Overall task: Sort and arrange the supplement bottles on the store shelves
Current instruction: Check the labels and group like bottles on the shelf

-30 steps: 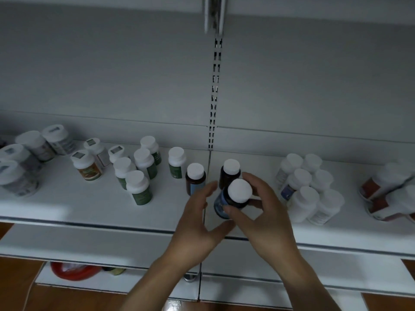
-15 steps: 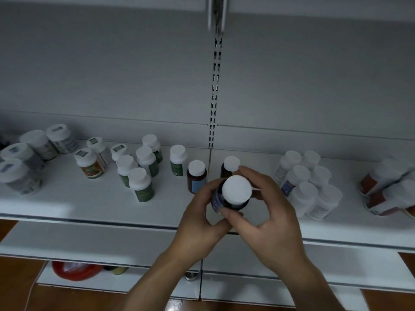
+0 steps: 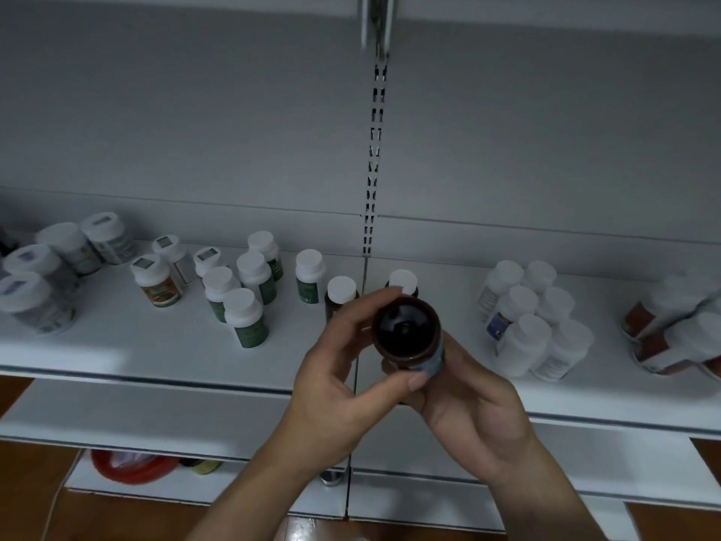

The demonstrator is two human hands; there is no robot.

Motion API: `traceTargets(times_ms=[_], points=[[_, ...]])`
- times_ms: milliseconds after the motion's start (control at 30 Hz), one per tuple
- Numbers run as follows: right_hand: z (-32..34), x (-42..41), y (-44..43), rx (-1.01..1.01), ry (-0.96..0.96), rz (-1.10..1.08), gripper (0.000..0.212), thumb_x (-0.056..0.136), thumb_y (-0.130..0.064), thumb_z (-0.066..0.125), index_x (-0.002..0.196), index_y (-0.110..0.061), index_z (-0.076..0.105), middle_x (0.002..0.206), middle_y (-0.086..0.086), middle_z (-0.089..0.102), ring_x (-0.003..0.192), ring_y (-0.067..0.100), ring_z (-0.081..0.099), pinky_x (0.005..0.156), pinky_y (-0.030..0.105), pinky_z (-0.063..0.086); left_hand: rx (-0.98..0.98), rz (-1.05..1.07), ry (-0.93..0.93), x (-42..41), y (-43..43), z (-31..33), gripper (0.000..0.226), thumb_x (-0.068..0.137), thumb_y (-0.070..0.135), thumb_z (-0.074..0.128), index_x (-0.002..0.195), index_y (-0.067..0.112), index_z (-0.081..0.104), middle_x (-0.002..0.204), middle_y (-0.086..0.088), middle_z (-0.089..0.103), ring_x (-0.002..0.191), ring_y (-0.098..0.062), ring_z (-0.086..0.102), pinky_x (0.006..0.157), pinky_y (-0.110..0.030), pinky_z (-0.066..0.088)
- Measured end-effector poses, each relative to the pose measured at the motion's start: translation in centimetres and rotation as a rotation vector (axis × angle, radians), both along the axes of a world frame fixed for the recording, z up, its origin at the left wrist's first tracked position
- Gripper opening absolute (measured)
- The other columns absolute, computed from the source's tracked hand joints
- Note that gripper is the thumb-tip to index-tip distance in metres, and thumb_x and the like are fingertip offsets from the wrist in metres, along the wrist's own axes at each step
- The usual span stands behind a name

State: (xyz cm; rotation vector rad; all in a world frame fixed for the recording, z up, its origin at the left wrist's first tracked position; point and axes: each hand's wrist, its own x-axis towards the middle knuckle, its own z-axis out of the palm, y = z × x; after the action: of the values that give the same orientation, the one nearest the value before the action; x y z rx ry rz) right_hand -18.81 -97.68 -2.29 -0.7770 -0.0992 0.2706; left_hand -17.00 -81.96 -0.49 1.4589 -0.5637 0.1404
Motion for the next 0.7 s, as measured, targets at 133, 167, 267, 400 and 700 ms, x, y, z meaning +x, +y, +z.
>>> traceTargets(times_ms=[133, 167, 267, 400, 700], points=[[-0.1, 0.1, 0.1, 0.177, -0.027, 0.074, 0.042, 0.09, -0.023, 0.067, 0.128, -0.006, 0.061, 0.128, 0.016, 0.062, 0.114, 0.029, 0.062, 0.092, 0.033, 0.053, 0.01, -0.02, -0.021, -0.4, 0.1, 0.1, 0.065, 0.075, 0.016, 0.078, 0.132, 0.038, 0.054, 0.13, 0.007, 0.06, 0.124, -0.019, 0.057, 0.103, -0.028, 0.045], [-0.2, 0.1, 0.1, 0.18, -0.023, 0.07, 0.04, 0.094, -0.021, 0.062, 0.131, -0.005, 0.058, 0.13, 0.016, 0.061, 0.117, 0.029, 0.06, 0.094, 0.033, 0.052, 0.014, -0.021, -0.027, -0.4, 0.1, 0.2, 0.065, 0.075, 0.016, 0.078, 0.132, 0.037, 0.054, 0.13, 0.006, 0.06, 0.124, -0.019, 0.057, 0.103, -0.027, 0.045], [-0.3, 0.0, 0.1, 0.124, -0.022, 0.041, 0.042, 0.094, -0.021, 0.061, 0.133, -0.004, 0.056, 0.132, 0.016, 0.059, 0.12, 0.028, 0.059, 0.096, 0.035, 0.05, 0.034, -0.027, -0.034, -0.7, 0.1, 0.3, 0.065, 0.075, 0.015, 0.077, 0.132, 0.036, 0.053, 0.13, 0.007, 0.059, 0.124, -0.018, 0.056, 0.103, -0.026, 0.044], [-0.1, -0.1, -0.2, -0.096, -0.029, -0.091, 0.068, 0.074, -0.034, 0.082, 0.127, -0.001, 0.056, 0.125, 0.026, 0.058, 0.108, 0.036, 0.061, 0.081, 0.039, 0.056, 0.109, -0.028, -0.069, -0.5, 1.2, 0.3, 0.07, 0.076, 0.015, 0.076, 0.137, 0.032, 0.046, 0.131, 0.006, 0.056, 0.126, -0.021, 0.054, 0.103, -0.027, 0.045], [1.6, -0.6, 0.1, -0.589, -0.156, -0.219, 0.049, 0.069, -0.033, 0.074, 0.116, -0.028, 0.061, 0.117, -0.001, 0.067, 0.109, 0.021, 0.064, 0.083, 0.035, 0.056, -0.13, 0.082, 0.323, -0.5, 1.0, -0.3, 0.055, 0.064, 0.037, 0.074, 0.114, 0.018, 0.06, 0.103, 0.007, 0.071, 0.099, -0.009, 0.068, 0.08, -0.02, 0.054]])
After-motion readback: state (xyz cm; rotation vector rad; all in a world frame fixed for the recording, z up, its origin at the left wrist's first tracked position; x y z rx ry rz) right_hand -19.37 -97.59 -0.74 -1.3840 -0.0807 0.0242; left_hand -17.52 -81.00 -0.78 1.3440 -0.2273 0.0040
